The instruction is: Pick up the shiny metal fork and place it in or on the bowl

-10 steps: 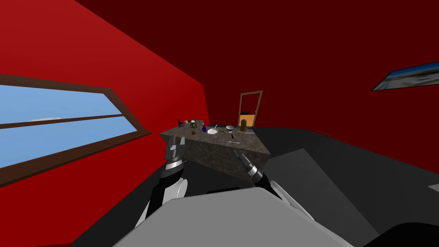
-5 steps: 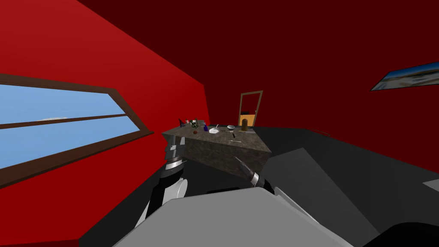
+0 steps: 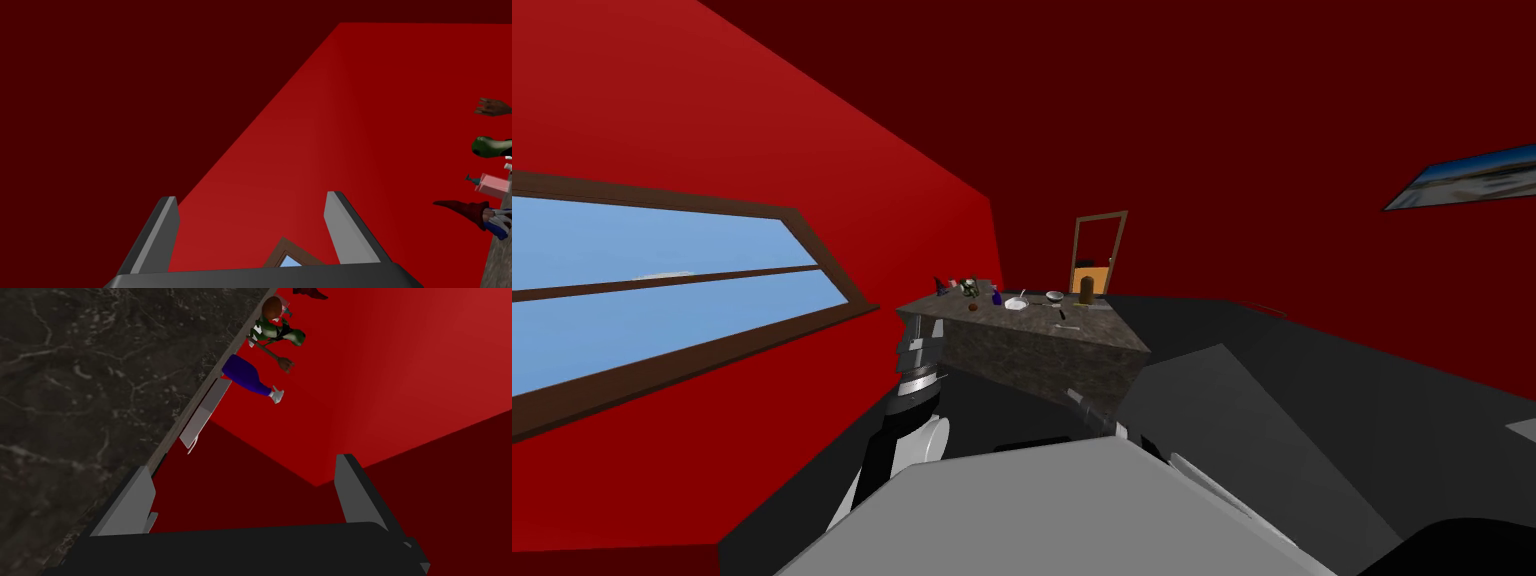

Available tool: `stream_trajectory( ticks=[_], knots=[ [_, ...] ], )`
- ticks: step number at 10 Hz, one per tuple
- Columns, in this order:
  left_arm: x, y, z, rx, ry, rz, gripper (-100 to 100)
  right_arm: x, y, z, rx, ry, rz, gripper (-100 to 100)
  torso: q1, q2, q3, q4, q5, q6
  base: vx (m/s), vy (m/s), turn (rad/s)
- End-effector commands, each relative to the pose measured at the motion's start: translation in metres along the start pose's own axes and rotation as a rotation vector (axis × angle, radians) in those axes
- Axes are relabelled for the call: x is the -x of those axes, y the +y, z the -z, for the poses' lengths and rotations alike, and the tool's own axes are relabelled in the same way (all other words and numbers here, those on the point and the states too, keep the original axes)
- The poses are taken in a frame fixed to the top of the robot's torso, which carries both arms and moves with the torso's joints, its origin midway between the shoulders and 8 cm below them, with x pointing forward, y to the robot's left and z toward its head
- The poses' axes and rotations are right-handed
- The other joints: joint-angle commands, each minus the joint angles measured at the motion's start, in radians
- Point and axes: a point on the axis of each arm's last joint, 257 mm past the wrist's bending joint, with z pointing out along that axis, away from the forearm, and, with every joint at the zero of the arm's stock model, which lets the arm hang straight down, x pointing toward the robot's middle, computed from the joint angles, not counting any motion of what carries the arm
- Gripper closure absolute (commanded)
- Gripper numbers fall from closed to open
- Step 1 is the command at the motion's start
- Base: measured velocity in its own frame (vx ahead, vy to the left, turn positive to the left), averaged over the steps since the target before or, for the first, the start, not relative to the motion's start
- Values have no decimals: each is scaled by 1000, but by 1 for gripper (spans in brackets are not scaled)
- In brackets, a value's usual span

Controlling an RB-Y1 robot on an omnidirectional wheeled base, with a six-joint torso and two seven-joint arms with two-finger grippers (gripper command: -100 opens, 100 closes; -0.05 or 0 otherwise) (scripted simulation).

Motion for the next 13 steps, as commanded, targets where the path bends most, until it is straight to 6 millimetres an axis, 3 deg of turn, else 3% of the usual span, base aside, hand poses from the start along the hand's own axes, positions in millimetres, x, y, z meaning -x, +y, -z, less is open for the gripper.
stream_trajectory(
  ticks=[1,2,3,4,5,6,7,8,9,10,13],
  knots=[
    [0,0,0,0,0,0,0,-14,-16,12,-33,51,24,-100,0,0,0,0,0,0,-27,75,9],
    [0,0,0,0,0,0,0,-33,-32,28,-67,122,57,-100,-1,0,0,0,0,0,-37,101,35],
    [0,0,0,0,0,0,0,-35,-39,33,-80,135,62,-100,0,0,0,0,0,0,-31,89,11],
    [0,0,0,0,0,0,0,-52,-58,53,-120,208,94,-100,-1,0,0,0,0,0,-19,100,52],
    [0,0,0,0,0,0,0,-52,-61,57,-128,217,100,-100,0,0,0,0,0,0,-6,83,16],
    [0,0,0,0,0,0,0,-67,-78,79,-163,287,132,-100,-1,-1,-1,0,0,0,5,100,59],
    [0,0,0,0,0,0,0,-66,-83,84,-174,299,139,-100,0,-2,-1,0,0,0,-4,88,27],
    [0,0,0,0,0,0,0,-78,-102,108,-213,365,167,-100,-1,-2,-1,0,0,0,-9,100,70],
    [0,0,0,0,0,0,0,-76,-105,113,-220,379,178,-100,0,-1,-1,0,0,0,-4,86,27],
    [0,0,0,0,0,0,0,-84,-120,136,-253,441,207,-100,-1,-2,-1,0,0,0,1,96,71],
    [0,0,0,0,0,0,0,-82,-146,176,-312,531,256,-100,-1,-3,-2,-1,0,0,15,84,61]
  ],
)
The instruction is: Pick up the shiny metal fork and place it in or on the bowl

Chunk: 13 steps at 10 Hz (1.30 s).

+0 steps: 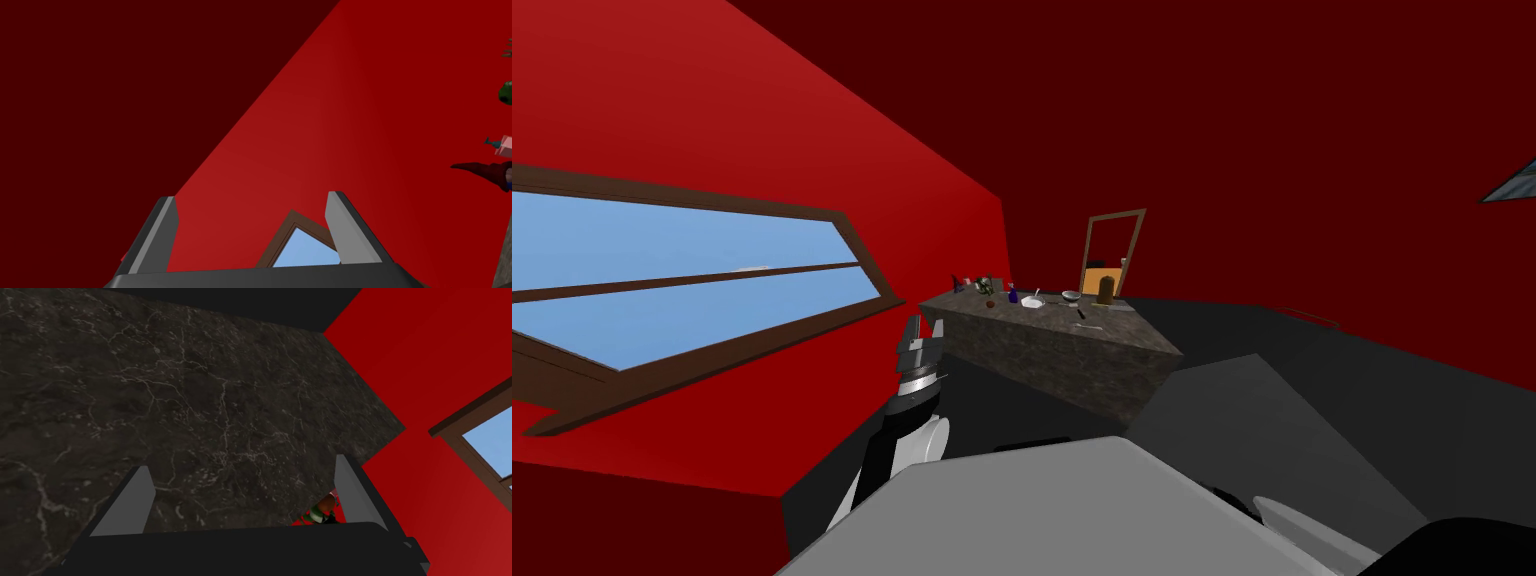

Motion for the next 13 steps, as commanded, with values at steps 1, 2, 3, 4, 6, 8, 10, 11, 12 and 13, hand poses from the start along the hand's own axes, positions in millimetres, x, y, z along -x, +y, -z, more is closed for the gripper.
stream_trajectory(
  ticks=[1,2,3,4,6,8,10,11,12,13],
  knots=[
    [0,0,0,0,0,0,0,-19,-26,21,-45,75,41,-100,0,0,0,0,0,0,30,104,99],
    [0,0,0,0,0,0,0,-21,-33,26,-60,87,44,-100,1,-1,0,0,0,0,34,89,52],
    [0,0,0,0,0,0,0,-34,-57,48,-105,151,77,-100,1,-1,0,0,0,0,23,102,112],
    [0,0,0,0,0,0,0,-42,-73,65,-134,196,102,-100,1,-1,0,0,0,0,56,140,181],
    [0,0,0,0,0,0,0,-43,-84,76,-155,218,116,-100,2,-3,-2,-1,1,0,49,73,15],
    [0,0,0,0,0,0,0,-47,-109,103,-203,277,150,-100,-1,-1,0,0,0,0,30,60,95],
    [0,0,0,0,0,0,0,-48,-132,131,-251,330,182,-100,-1,-2,-1,0,0,-1,55,71,103],
    [0,0,0,0,0,0,0,-47,-151,155,-294,372,205,-100,-1,-2,-1,0,0,0,75,98,138],
    [0,0,0,0,0,0,0,-45,-154,159,-298,379,212,-100,1,-3,-2,-1,0,-1,64,77,61],
    [0,0,0,0,0,0,0,-42,-170,180,-337,412,230,-100,0,-3,-2,-1,0,0,63,72,135]
  ],
)
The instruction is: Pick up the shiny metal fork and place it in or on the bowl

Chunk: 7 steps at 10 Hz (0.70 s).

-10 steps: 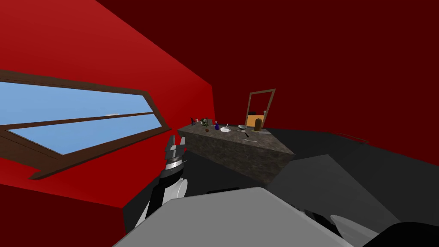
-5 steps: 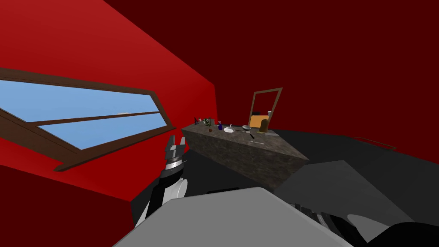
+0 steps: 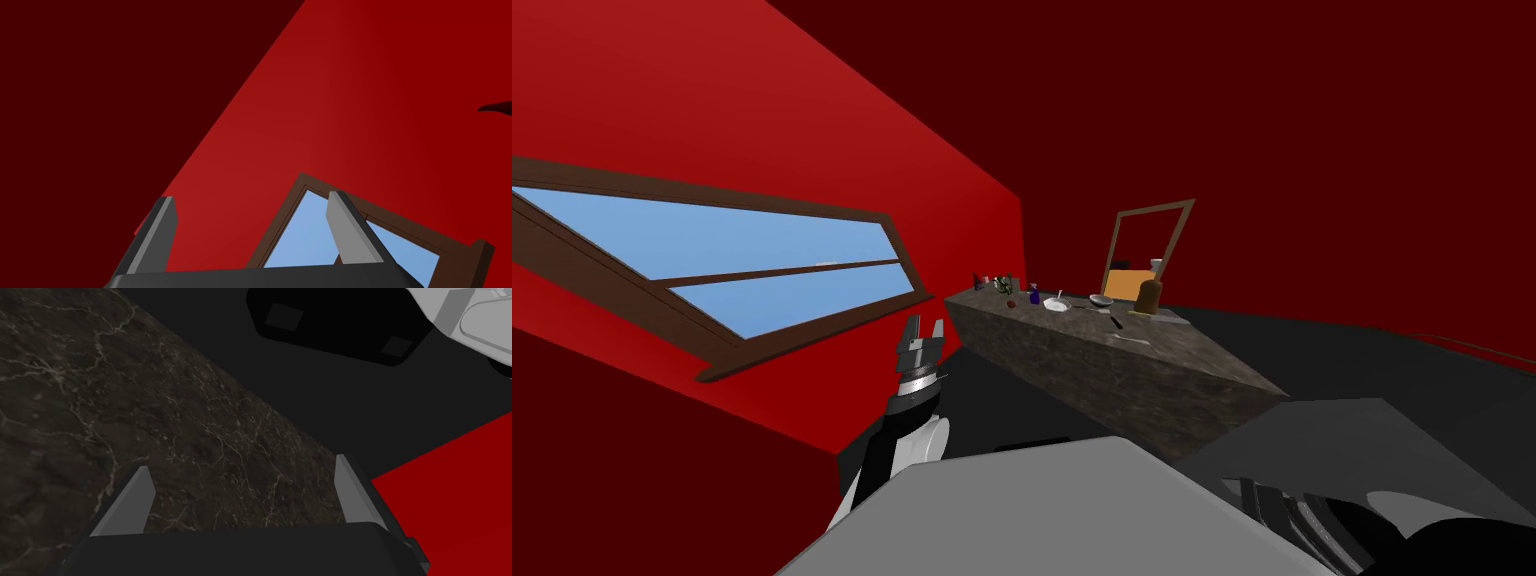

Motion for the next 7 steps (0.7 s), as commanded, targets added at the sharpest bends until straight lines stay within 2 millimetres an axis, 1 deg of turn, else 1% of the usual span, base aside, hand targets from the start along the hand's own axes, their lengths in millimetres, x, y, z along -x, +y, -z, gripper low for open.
stream_trajectory(
  ticks=[1,2,4,5,6,7],
  knots=[
    [0,0,0,0,0,0,0,-2,-19,11,-31,26,18,-100,0,0,0,0,0,0,50,50,66],
    [0,0,0,0,0,0,0,-8,-44,30,-74,64,40,-100,-1,1,0,0,-1,1,60,63,135],
    [0,0,0,0,0,0,0,-8,-44,31,-75,65,40,-100,-1,0,0,0,-1,1,52,39,29],
    [0,0,0,0,0,0,0,-11,-68,50,-118,98,59,-100,-3,2,1,0,-1,1,61,44,124],
    [0,0,0,0,0,0,0,-13,-89,68,-158,126,75,-100,-2,1,1,0,-1,0,123,74,234],
    [0,0,0,0,0,0,0,-13,-89,68,-158,126,75,-100,0,-3,-2,-1,0,0,96,68,95]
  ],
)
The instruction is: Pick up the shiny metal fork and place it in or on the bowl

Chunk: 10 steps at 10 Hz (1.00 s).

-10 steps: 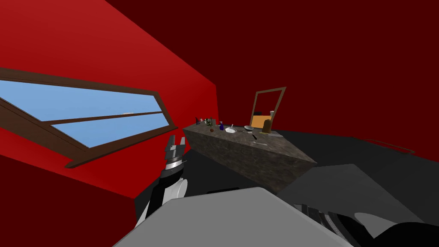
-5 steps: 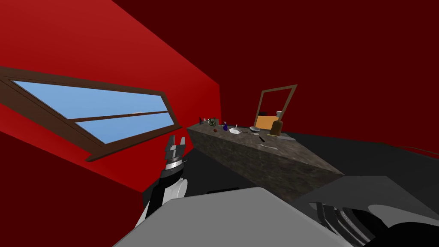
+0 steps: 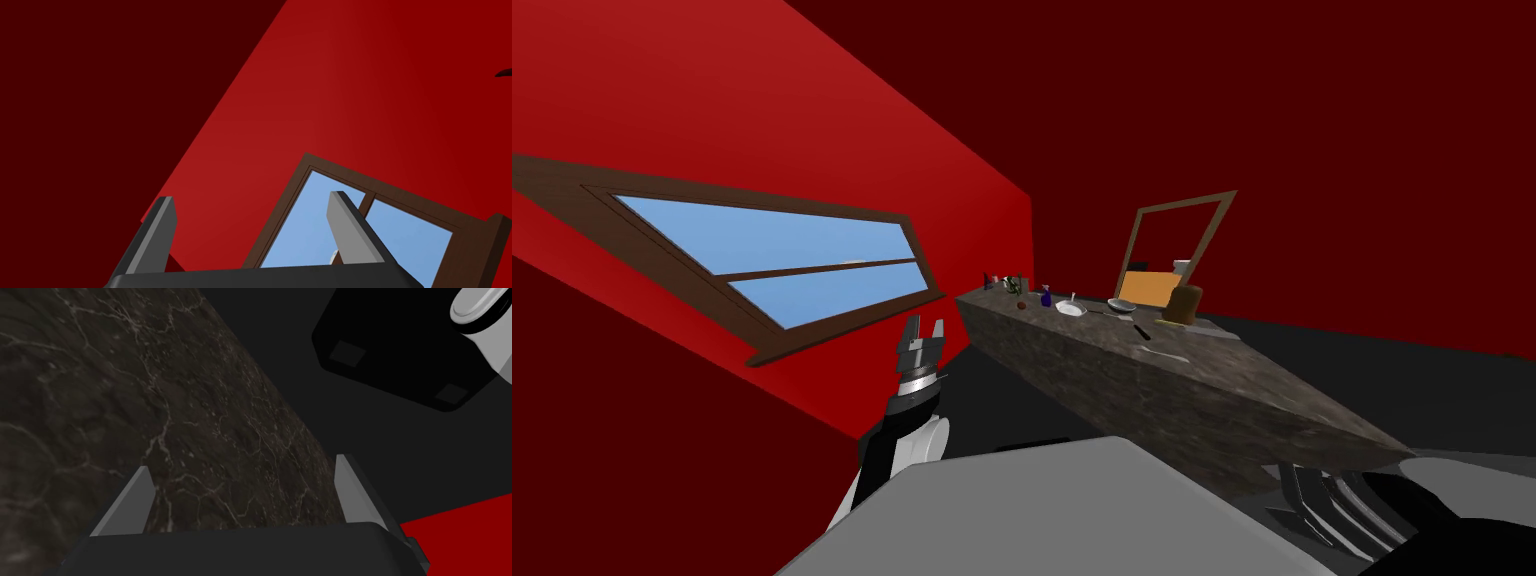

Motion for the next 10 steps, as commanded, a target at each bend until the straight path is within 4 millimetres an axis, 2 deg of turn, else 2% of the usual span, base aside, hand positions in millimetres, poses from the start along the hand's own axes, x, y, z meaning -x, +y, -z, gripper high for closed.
stream_trajectory(
  ticks=[1,3,6,8,9,10],
  knots=[
    [0,0,0,0,0,0,0,-5,-26,15,-42,28,15,-100,0,0,0,0,0,0,103,62,154],
    [0,0,0,0,0,0,0,-7,-62,42,-107,63,32,-100,0,-3,-1,0,0,-1,165,60,197],
    [0,0,0,0,0,0,0,1,-104,76,-189,83,43,-100,-4,-6,-4,-1,-1,-1,202,-4,243],
    [0,0,0,0,0,0,0,6,-111,80,-203,77,41,-100,-5,-12,-7,-3,-1,-1,255,-52,201],
    [0,0,0,0,0,0,0,6,-110,78,-199,79,41,-100,-8,-9,-6,-2,-2,0,80,-49,27],
    [0,0,0,0,0,0,0,6,-110,79,-200,78,41,0,-6,-2,-1,-1,-2,1,19,-8,4]
  ],
)
